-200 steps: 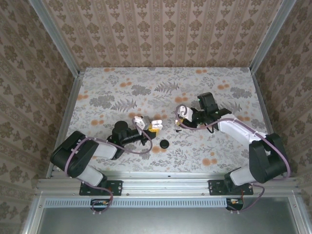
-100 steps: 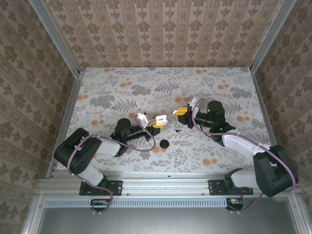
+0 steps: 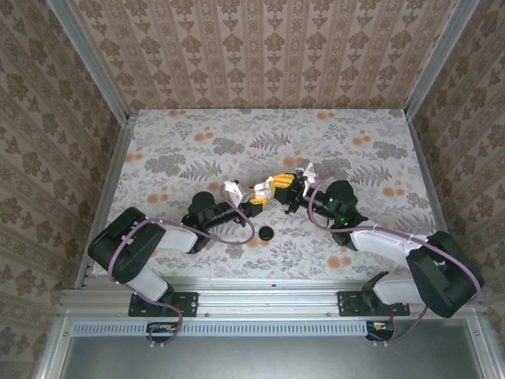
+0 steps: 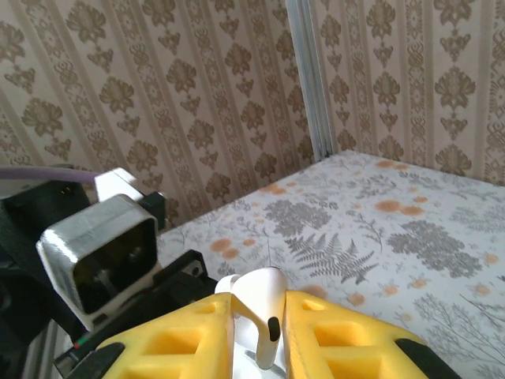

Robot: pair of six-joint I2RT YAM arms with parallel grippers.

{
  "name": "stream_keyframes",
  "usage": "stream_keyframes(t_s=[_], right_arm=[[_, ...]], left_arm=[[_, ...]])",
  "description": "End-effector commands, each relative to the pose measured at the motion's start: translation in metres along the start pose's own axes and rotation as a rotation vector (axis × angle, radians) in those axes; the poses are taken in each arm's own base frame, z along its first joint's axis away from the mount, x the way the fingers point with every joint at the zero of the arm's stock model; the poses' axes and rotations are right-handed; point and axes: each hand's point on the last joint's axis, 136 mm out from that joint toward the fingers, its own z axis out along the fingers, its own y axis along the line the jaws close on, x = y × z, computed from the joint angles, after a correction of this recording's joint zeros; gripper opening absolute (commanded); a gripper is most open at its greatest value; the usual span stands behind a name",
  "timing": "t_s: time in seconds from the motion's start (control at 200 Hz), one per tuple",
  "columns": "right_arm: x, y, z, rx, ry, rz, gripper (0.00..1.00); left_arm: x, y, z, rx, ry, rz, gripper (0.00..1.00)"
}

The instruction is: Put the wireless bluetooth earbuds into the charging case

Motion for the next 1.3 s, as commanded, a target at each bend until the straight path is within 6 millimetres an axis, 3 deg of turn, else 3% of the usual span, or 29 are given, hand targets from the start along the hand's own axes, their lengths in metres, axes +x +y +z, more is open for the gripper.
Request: stream_keyframes(t_s=[0.0, 0.155, 0.195, 0.625, 1.295], right_arm=[[-0.012, -0.002, 0.002, 0.031, -0.088, 0.032, 0.22], [-0.015, 0.0, 0.006, 0.03, -0.137, 0.079, 0.22], [-0.005, -0.003, 0.01, 0.035, -0.121, 0.098, 0.22], [0.008, 0.009, 0.023, 0.006, -0.12, 0.133, 0.22], [0.025, 0.018, 0.019, -0.009, -0.079, 0.174, 0.22]], left_arm=[[-0.028, -0.002, 0.002, -0.002, -0.083, 0.034, 0.13], [-0.032, -0.004, 0.001, 0.001, -0.091, 0.046, 0.13], [-0.034, -0.004, 0.001, 0.002, -0.095, 0.05, 0.13], [-0.04, -0.006, -0.002, 0.003, -0.112, 0.064, 0.13], [-0.045, -0.004, -0.004, -0.013, -0.122, 0.073, 0.13]])
